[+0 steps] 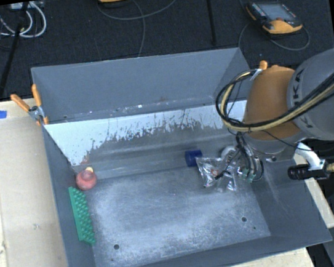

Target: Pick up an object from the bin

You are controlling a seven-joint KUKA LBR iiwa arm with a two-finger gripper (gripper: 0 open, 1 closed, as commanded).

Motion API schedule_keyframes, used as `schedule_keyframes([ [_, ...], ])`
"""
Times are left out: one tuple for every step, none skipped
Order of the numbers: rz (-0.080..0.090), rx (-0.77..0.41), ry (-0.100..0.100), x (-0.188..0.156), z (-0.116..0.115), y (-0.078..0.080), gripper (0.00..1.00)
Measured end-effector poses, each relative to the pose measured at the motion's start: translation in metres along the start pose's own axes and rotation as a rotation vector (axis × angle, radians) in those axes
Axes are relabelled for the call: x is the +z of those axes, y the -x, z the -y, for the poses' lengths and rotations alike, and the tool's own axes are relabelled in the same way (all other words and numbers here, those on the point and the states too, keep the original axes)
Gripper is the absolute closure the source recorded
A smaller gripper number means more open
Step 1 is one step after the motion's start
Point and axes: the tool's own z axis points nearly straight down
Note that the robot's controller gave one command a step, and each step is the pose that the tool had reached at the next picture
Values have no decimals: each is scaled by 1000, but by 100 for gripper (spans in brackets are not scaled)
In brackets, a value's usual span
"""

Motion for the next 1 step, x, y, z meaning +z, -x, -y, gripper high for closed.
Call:
schedule_keyframes([
  [2,-6,2,-36,0,1,100],
])
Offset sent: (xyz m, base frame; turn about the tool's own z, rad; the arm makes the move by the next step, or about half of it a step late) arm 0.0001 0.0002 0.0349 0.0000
